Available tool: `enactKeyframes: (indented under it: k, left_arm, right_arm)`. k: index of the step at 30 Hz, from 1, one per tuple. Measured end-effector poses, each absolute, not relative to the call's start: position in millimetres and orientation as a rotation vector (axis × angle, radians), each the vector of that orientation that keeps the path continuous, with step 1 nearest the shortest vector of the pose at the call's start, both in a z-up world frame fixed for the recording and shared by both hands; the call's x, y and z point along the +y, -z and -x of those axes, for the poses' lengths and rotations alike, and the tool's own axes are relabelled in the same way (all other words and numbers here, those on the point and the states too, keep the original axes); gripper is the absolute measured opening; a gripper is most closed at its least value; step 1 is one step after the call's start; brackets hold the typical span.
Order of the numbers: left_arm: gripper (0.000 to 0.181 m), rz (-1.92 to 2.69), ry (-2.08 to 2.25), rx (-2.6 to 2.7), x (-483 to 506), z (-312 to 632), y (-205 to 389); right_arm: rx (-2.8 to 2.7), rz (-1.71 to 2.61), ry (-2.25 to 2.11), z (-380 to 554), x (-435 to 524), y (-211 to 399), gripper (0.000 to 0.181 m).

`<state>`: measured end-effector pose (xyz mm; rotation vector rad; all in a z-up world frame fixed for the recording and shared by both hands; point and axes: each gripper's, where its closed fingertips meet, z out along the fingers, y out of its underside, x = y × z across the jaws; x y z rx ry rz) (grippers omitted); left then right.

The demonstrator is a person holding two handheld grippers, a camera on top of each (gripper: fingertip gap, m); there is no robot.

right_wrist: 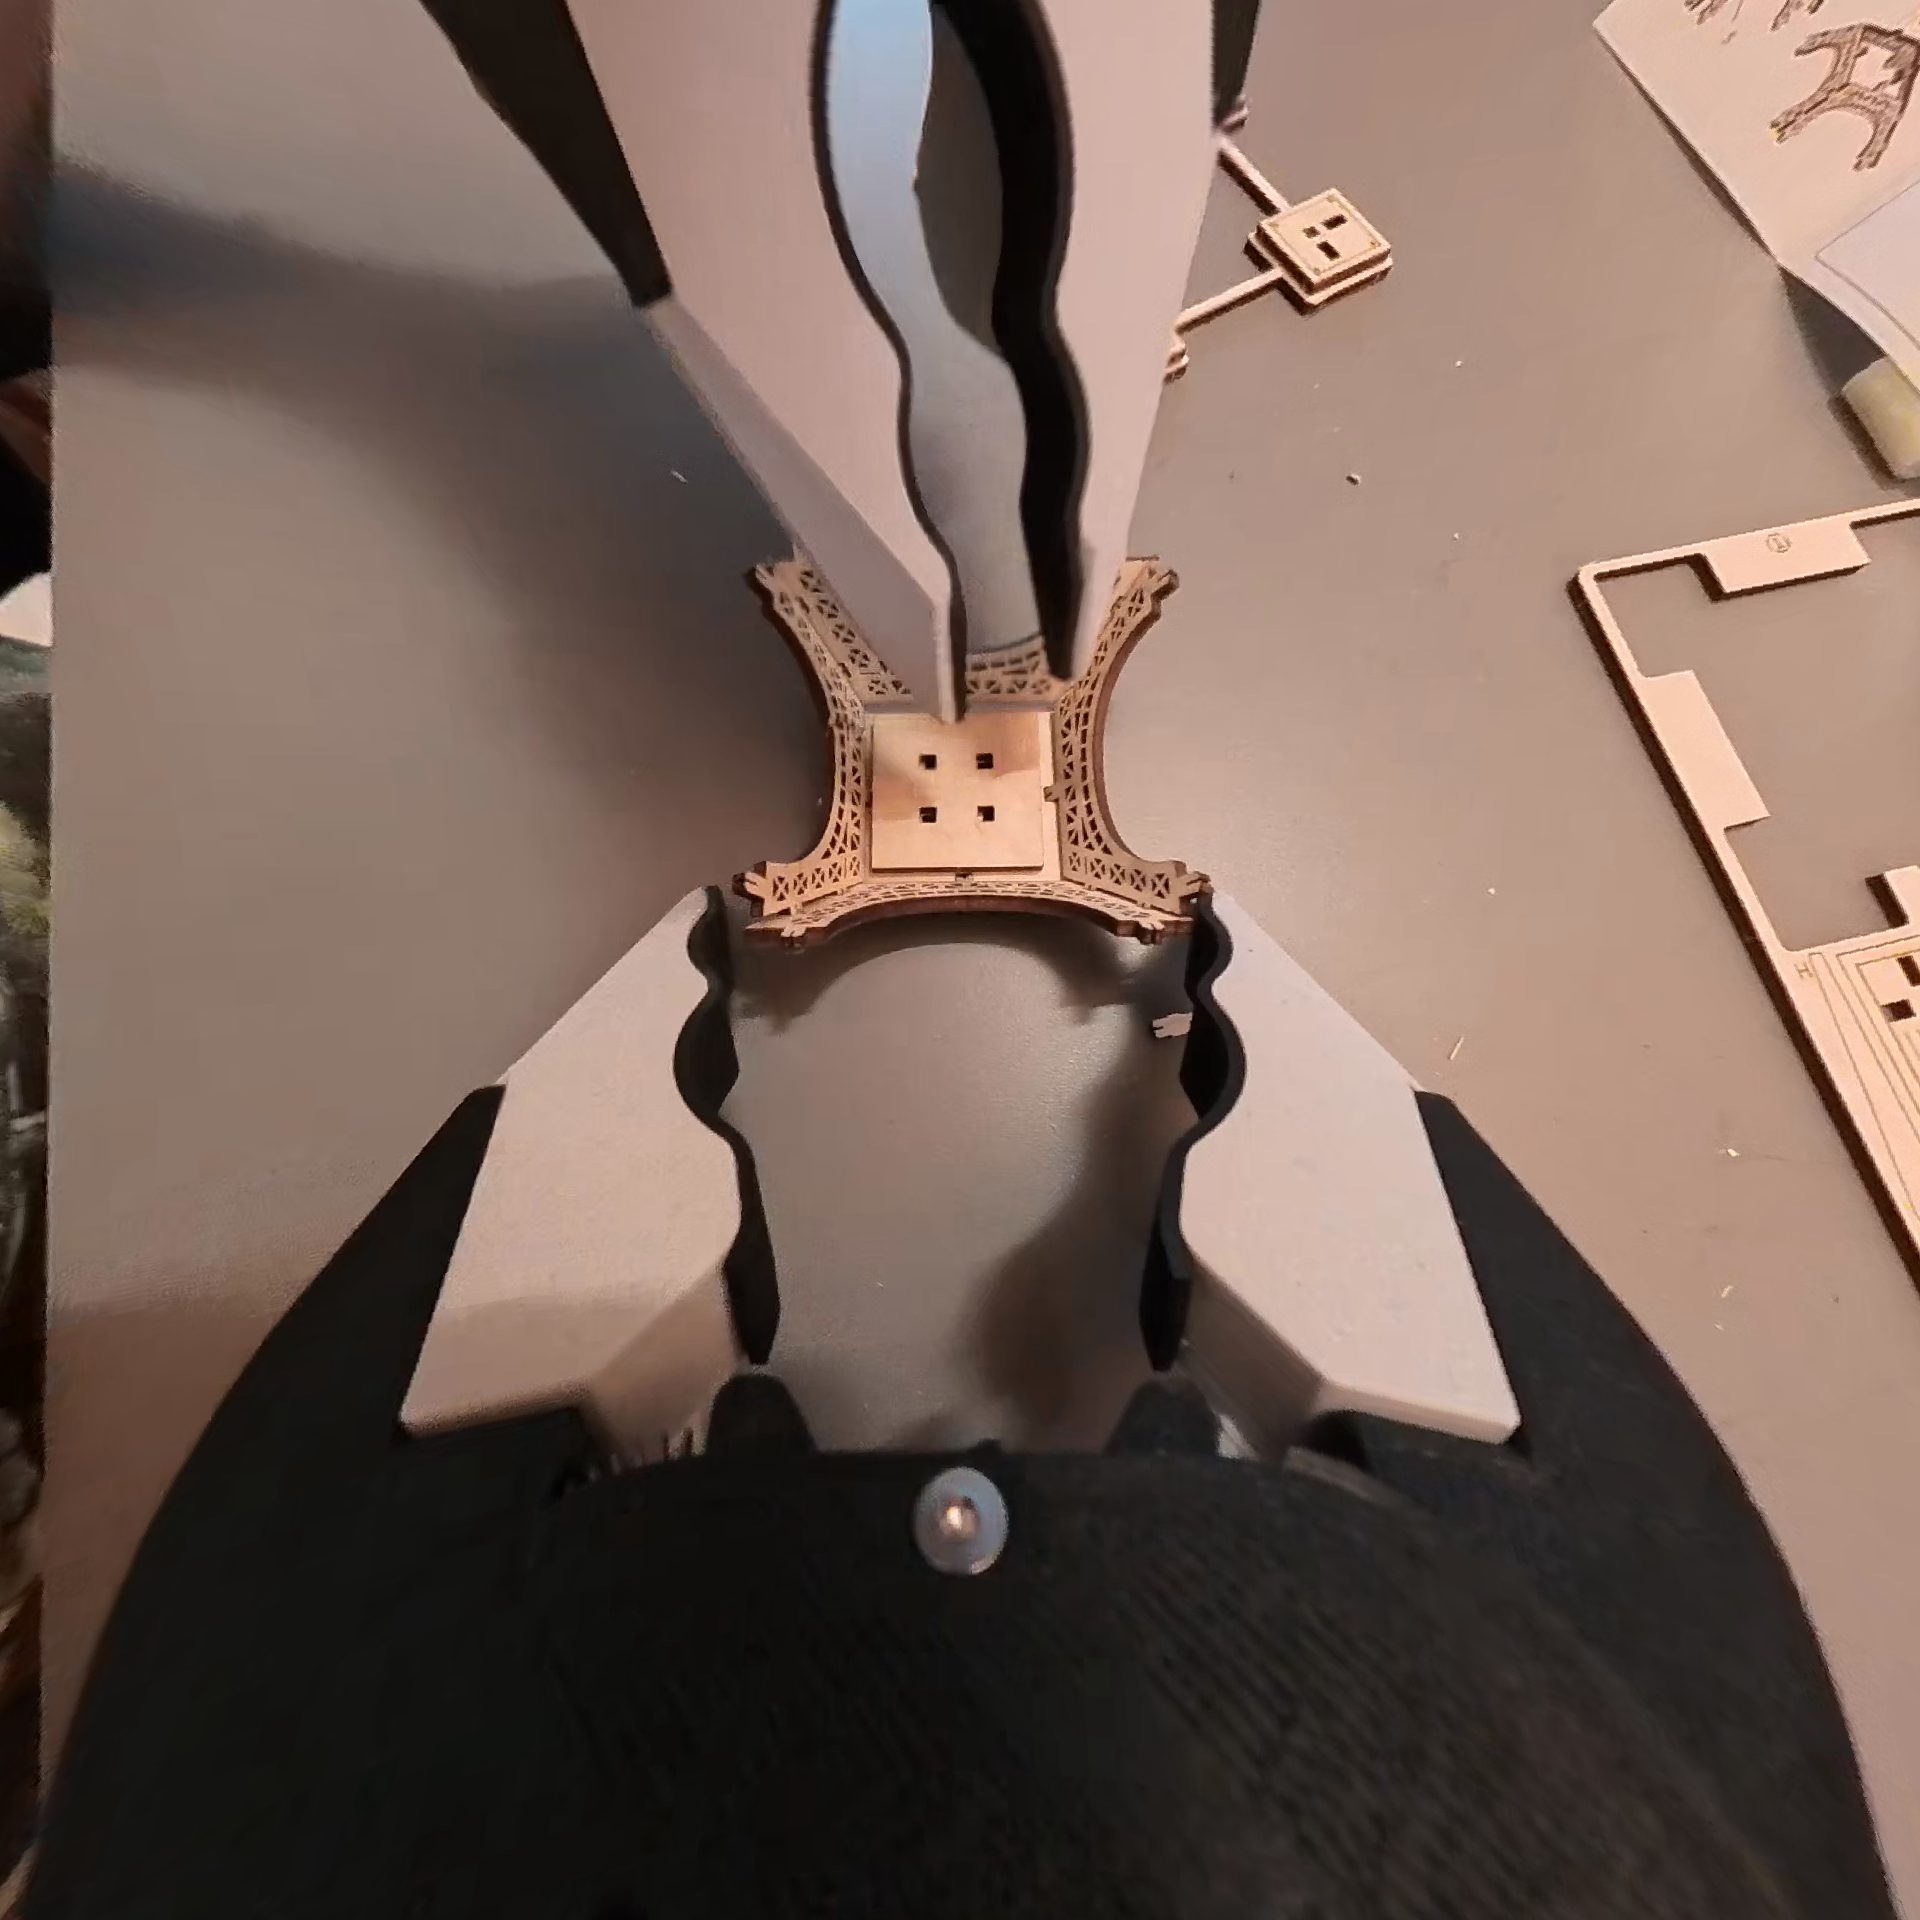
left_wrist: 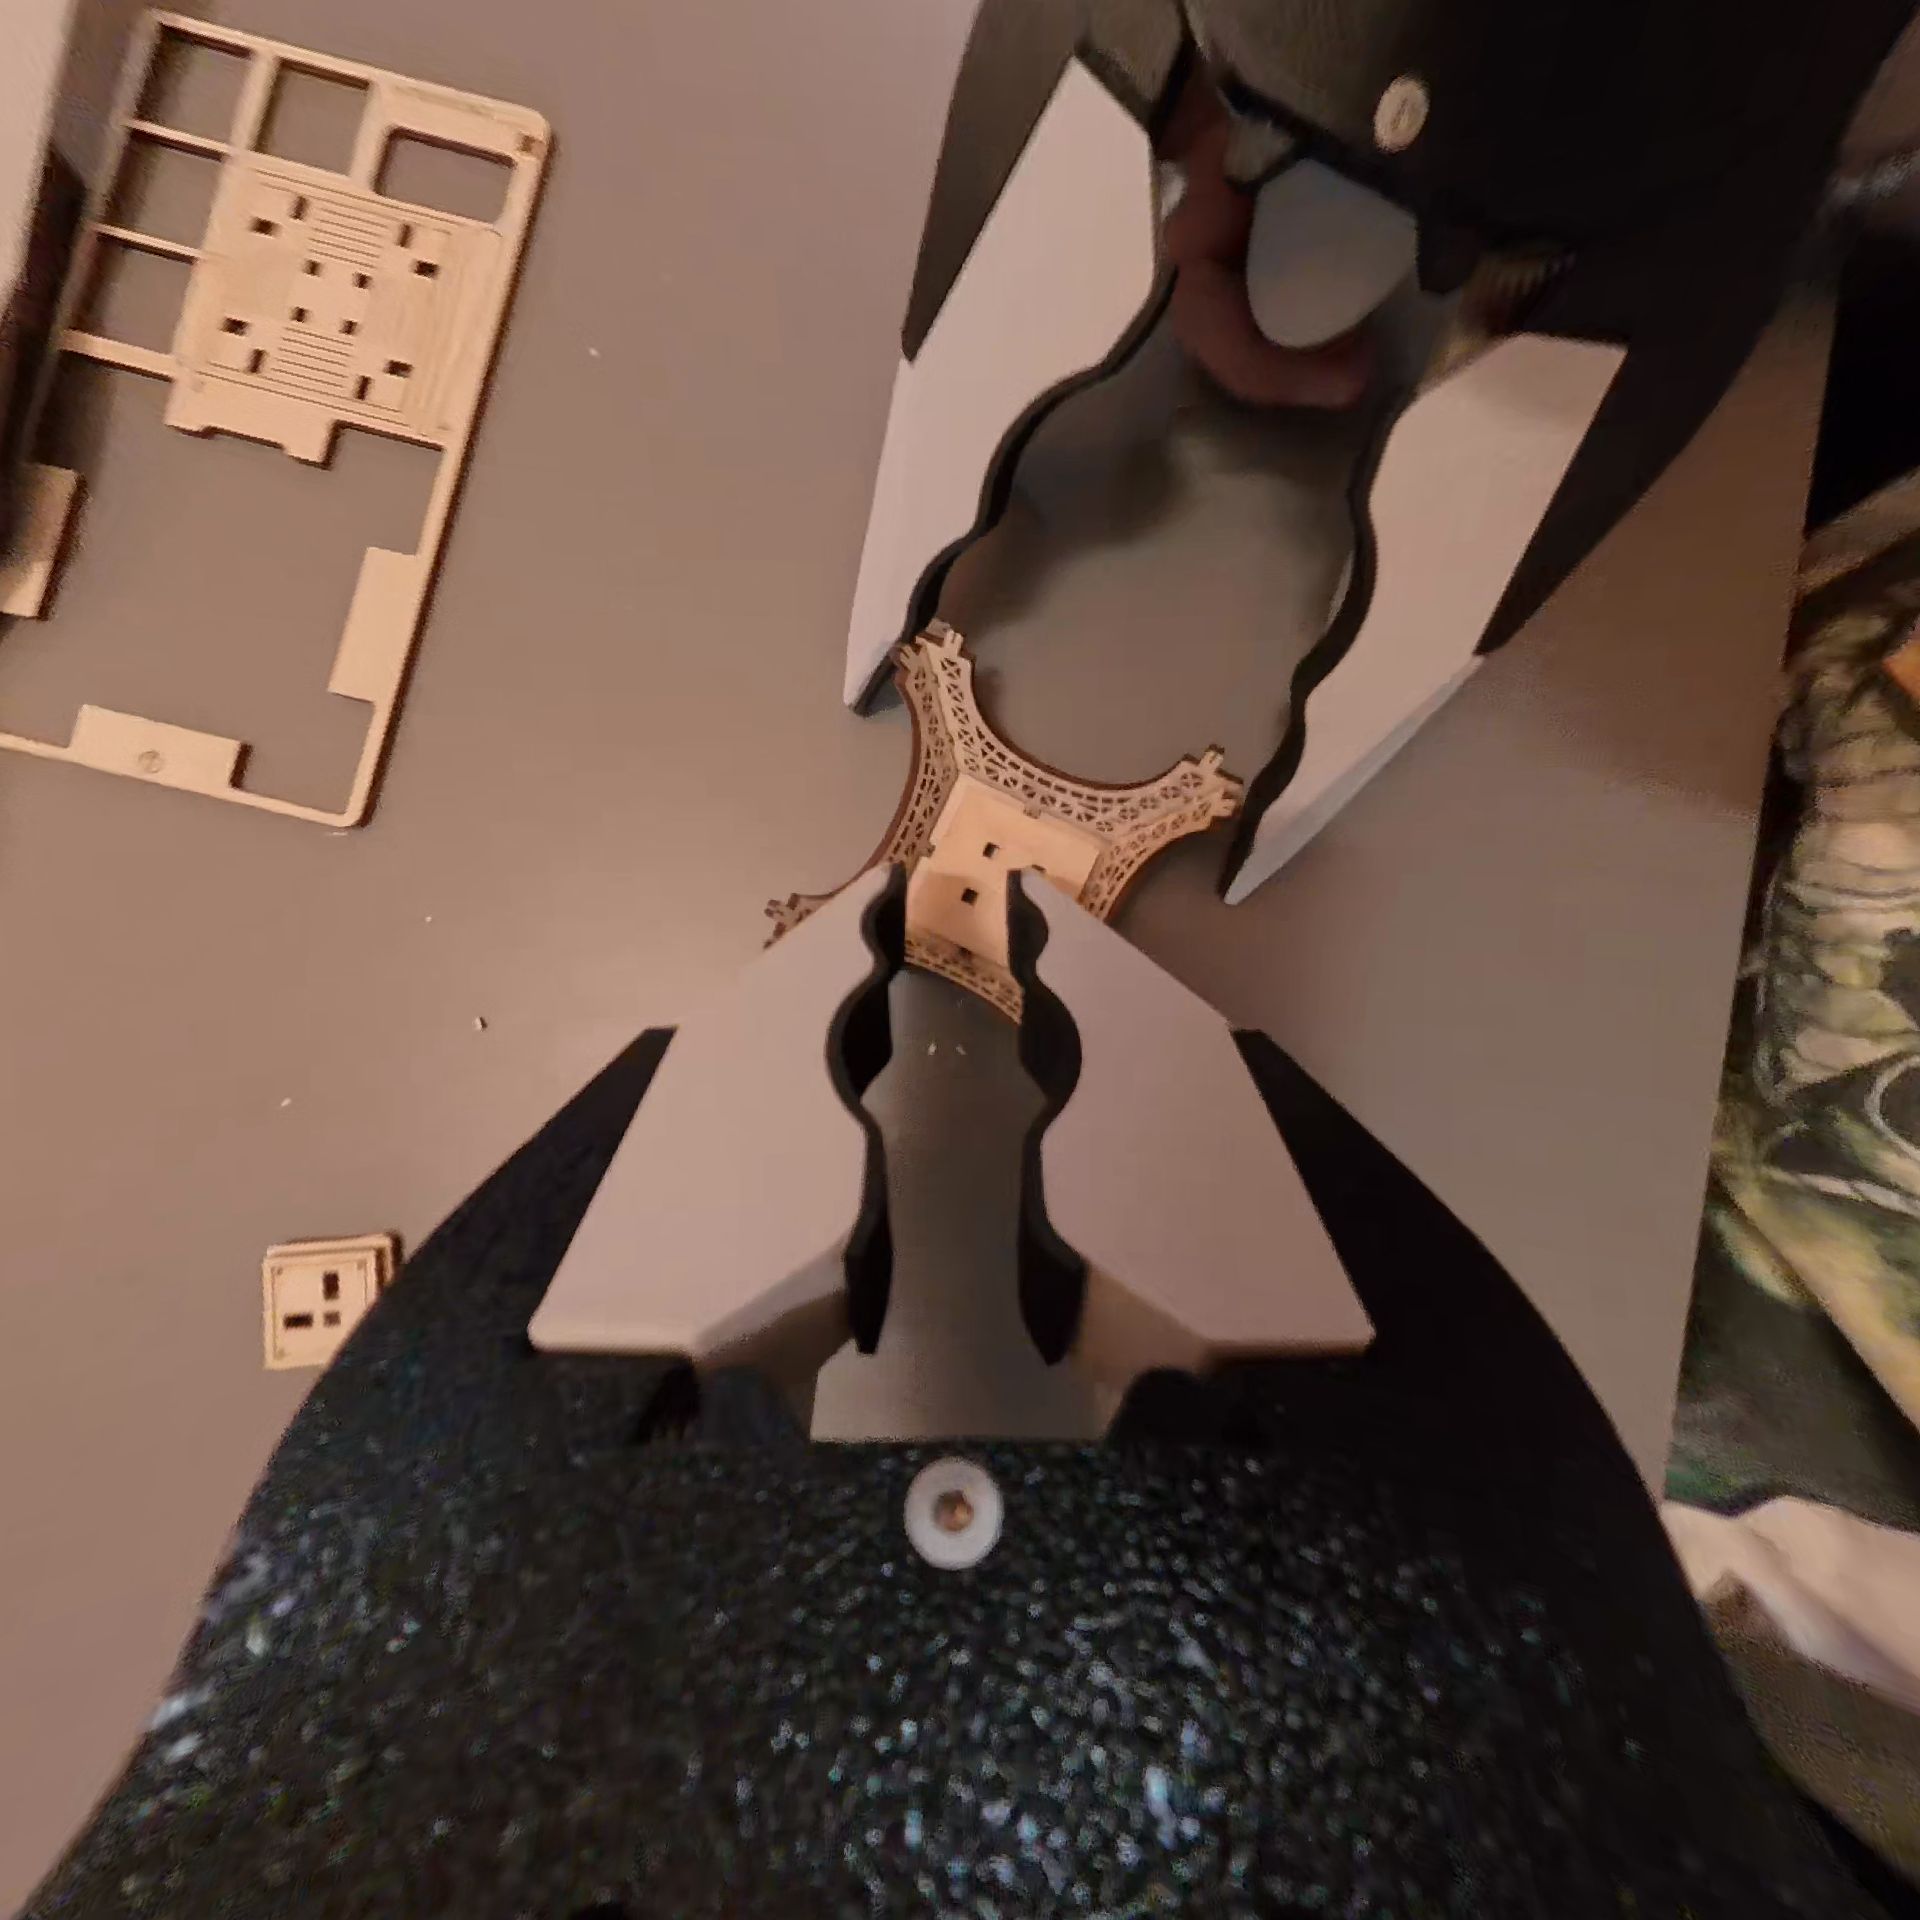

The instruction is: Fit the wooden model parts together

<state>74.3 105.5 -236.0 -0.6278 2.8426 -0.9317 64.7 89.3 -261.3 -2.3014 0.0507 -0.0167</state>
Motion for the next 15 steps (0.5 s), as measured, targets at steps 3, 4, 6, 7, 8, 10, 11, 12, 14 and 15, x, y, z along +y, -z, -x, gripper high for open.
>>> enactKeyframes:
  k: [3,4,6,7,8,10,11,12,14,15]
  left_arm:
    - [0.021,0.596,1.024,2.763,102,-64,229]
    - [0.024,0.538,1.024,2.747,102,-57,230]
    - [0.027,0.43,0.954,2.698,104,-45,235]
    - [0.028,0.384,0.918,2.652,105,-43,237]
    - [0.029,0.347,0.898,2.598,104,-41,237]
    - [0.031,0.294,0.864,2.508,101,-39,238]
    - [0.032,0.282,0.833,2.466,100,-40,239]
    - [0.035,0.267,0.786,2.424,101,-41,240]
    - [0.04,0.214,0.662,2.351,105,-44,244]
    - [0.041,0.175,0.608,2.312,106,-45,245]
  right_arm:
    - [0.05,2.301,0.014,-66,90,261,0.086]
    - [0.052,2.3,0.013,-66,90,261,0.085]
    - [0.054,2.297,0.005,-66,91,261,0.084]
    - [0.056,2.297,0.006,-67,91,261,0.083]
    - [0.054,2.298,0.011,-67,91,261,0.083]
    - [0.047,2.3,0.018,-67,92,261,0.082]
    - [0.047,2.299,0.018,-67,92,261,0.082]
    - [0.045,2.299,0.018,-67,92,261,0.082]
    - [0.04,2.297,0.025,-67,92,261,0.081]
    - [0.034,2.295,0.035,-66,92,260,0.081]
